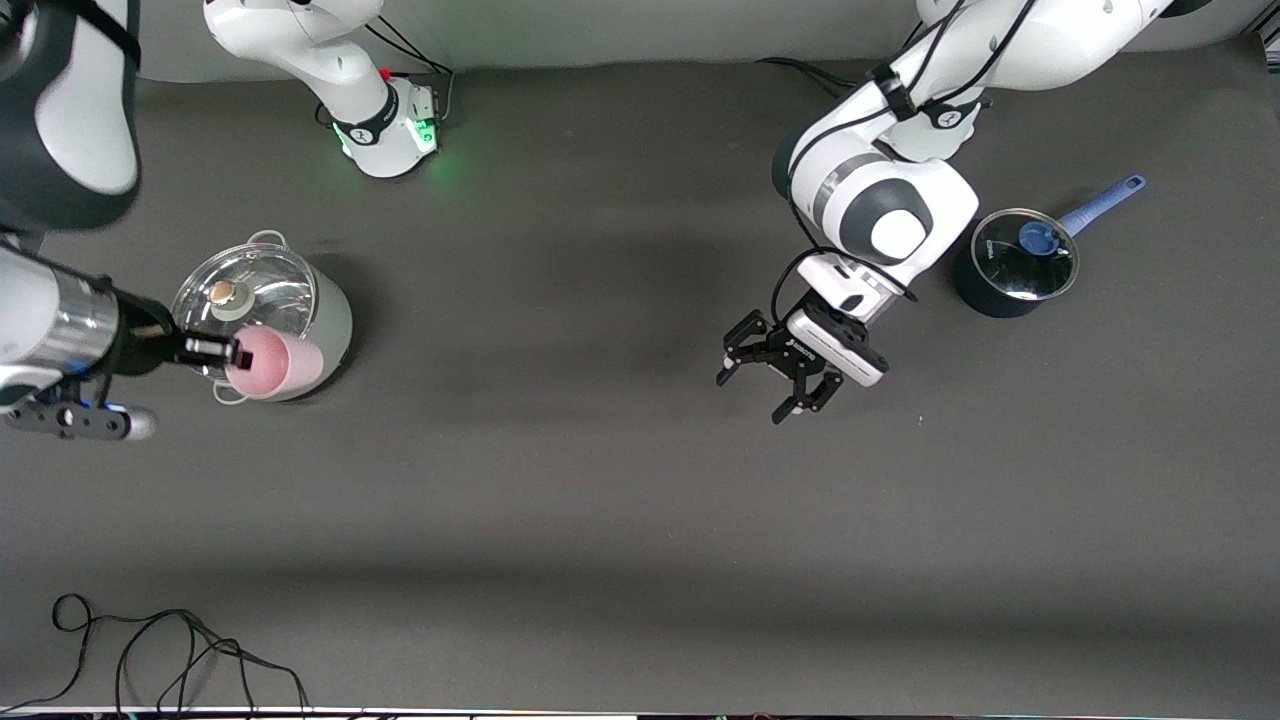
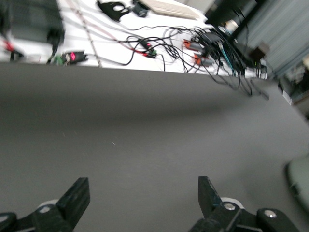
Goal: Transfer pink cup from left to right arm
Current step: 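Carry the cup with the right gripper while the left gripper withdraws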
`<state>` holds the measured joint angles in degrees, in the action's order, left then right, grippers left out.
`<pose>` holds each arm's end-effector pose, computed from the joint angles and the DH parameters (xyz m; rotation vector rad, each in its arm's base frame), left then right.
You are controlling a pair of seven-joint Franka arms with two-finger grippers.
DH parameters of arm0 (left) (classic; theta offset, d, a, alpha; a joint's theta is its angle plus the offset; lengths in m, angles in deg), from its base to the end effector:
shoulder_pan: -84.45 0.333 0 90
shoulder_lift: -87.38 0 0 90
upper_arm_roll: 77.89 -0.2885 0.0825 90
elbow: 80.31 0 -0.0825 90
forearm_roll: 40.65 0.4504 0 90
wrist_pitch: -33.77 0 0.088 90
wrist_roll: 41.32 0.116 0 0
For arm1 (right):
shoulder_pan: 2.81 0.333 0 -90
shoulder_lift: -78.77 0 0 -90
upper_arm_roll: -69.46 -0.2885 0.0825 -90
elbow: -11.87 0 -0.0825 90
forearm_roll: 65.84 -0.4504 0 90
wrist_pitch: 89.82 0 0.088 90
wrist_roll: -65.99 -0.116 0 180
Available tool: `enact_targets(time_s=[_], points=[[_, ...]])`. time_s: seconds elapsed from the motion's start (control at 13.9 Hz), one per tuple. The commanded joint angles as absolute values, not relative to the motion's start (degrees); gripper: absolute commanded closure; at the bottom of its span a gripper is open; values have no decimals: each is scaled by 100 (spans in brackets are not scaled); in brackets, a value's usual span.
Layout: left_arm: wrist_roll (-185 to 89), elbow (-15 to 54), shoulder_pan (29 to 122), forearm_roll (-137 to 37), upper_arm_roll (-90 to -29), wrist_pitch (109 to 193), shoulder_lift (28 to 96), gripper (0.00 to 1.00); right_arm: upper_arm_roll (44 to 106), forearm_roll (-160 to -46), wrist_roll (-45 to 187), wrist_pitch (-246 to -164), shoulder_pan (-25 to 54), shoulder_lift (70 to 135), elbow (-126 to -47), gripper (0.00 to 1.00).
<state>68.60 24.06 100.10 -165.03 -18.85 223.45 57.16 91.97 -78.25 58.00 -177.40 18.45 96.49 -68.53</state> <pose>0.5440 -0.3536 0.2846 2.3411 -0.1639 0.8429 0.6865 0.0403 0.4846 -3.0320 0.2464 0.2539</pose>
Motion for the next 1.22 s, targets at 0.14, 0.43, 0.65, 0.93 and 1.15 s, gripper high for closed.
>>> enact_targets(time_s=[0.14, 0.43, 0.65, 0.93, 1.15], points=[[3765, 2288, 9851, -16476, -1874, 22432, 5750, 0, 9205, -7709, 6115, -19910, 1960, 9134, -9224, 100], [2368, 2305, 9685, -16493, -1821, 23440, 5794, 0, 9205, -7753, 6327, -21748, 1960, 9370, -10403, 100], [1696, 2314, 9701, -16493, -1856, 23460, 5741, 0, 9170, -7771, 6432, -22847, 1960, 9844, -10853, 100], [1669, 2252, 9807, -16449, -1847, 23417, 5513, 0, 9109, -8287, 6641, -23510, 1986, 10267, -10968, 100], [1398, 2208, 9912, -16440, -1839, 22961, 5478, 0, 9108, -9140, 7502, -23493, 1995, 10268, -10977, 88]])
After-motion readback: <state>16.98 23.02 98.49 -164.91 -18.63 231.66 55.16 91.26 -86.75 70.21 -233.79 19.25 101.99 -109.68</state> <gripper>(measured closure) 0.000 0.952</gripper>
